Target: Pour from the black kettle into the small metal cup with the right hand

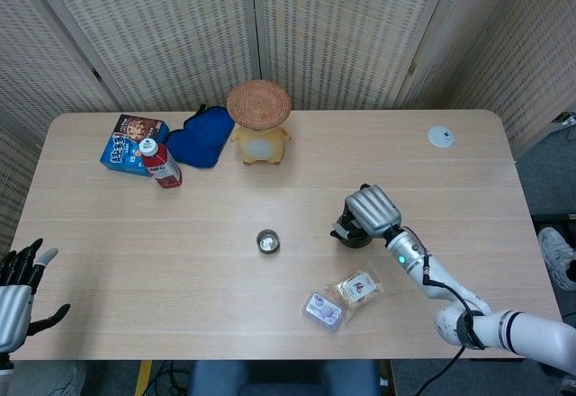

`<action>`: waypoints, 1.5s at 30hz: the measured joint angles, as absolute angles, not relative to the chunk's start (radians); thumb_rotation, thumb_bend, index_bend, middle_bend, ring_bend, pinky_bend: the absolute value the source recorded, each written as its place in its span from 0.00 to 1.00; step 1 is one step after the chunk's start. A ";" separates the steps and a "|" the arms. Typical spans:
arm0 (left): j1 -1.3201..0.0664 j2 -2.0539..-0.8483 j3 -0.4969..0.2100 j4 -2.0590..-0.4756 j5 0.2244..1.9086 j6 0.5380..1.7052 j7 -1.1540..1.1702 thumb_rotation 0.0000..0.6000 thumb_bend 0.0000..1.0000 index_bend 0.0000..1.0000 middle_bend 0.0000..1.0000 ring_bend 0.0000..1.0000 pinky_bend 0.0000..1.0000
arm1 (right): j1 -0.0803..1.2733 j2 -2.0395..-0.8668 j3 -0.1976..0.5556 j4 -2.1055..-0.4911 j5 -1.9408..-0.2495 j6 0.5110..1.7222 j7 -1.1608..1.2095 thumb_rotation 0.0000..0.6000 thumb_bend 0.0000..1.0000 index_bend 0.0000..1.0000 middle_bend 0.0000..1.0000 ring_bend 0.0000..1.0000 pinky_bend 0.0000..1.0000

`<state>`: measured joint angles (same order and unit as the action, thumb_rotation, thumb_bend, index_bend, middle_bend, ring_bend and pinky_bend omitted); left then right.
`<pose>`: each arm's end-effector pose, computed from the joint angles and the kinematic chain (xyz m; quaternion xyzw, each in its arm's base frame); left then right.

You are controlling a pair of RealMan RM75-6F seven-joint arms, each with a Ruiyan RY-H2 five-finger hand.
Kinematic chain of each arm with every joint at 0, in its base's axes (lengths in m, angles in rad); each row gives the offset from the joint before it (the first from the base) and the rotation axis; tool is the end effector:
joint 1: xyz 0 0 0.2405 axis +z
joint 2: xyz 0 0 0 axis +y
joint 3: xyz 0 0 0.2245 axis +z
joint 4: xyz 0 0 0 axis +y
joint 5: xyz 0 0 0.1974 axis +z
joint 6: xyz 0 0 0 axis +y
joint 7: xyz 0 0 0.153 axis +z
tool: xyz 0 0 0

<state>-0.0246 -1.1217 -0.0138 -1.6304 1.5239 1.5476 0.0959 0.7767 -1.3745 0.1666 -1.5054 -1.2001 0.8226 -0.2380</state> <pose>-0.2803 0.1625 0.1567 -0.5987 -0.3704 -0.3605 0.6119 -0.1308 -0.3424 0.0246 0.7841 -0.3455 0.3364 0.3907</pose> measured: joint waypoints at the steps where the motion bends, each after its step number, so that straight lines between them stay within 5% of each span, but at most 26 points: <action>1: -0.024 -1.122 -0.014 -1.629 1.523 1.548 0.095 1.00 0.18 0.13 0.00 0.06 0.00 | 0.785 -1.379 0.170 -1.503 -1.197 0.817 -0.244 0.59 0.42 1.00 1.00 0.99 0.44; 15: -0.008 -1.119 -0.014 -1.615 1.515 1.562 0.080 1.00 0.18 0.13 0.00 0.06 0.00 | 0.932 -1.495 0.212 -1.411 -1.108 0.714 -0.326 0.59 0.45 1.00 1.00 0.99 0.59; 45: 0.024 -1.126 -0.008 -1.603 1.525 1.598 0.069 1.00 0.18 0.13 0.00 0.06 0.00 | 1.197 -1.625 0.196 -1.260 -0.947 0.629 -0.575 0.65 0.45 1.00 1.00 0.99 0.59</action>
